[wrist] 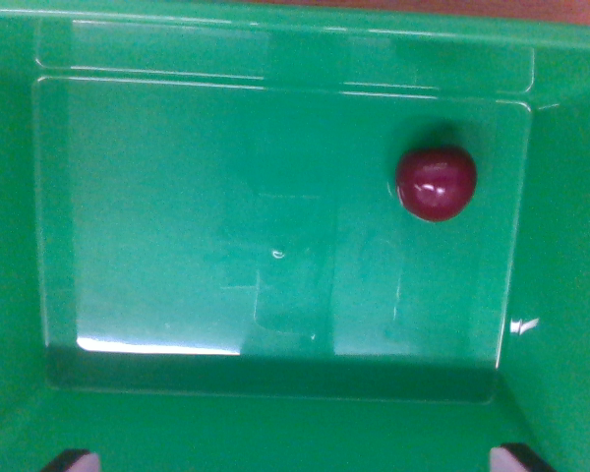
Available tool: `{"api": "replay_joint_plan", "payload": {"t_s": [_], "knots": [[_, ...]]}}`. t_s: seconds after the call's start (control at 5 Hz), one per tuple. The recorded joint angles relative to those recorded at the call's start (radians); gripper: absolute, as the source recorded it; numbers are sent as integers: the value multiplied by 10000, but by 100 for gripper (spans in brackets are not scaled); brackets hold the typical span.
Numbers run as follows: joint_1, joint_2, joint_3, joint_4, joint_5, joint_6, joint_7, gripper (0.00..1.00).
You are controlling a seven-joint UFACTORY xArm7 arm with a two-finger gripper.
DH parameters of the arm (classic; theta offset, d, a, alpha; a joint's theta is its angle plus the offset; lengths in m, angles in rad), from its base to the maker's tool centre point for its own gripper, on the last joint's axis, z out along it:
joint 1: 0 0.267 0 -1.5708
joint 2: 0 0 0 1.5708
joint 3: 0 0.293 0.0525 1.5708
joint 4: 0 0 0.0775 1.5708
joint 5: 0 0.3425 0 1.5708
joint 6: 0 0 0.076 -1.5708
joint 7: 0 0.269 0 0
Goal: Pick fruit
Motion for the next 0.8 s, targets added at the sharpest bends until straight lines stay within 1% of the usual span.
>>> {"api": "replay_joint_plan", "payload": {"t_s": [0.2, 0.4, 0.6, 0.8], "knots": [[0, 0, 0, 0, 0, 0, 0, 0], [-11, 64, -14, -61, -31, -141, -10, 0], [-11, 64, -14, -61, -31, -141, -10, 0], [-28, 158, -35, -150, -76, -347, -24, 0]]}}
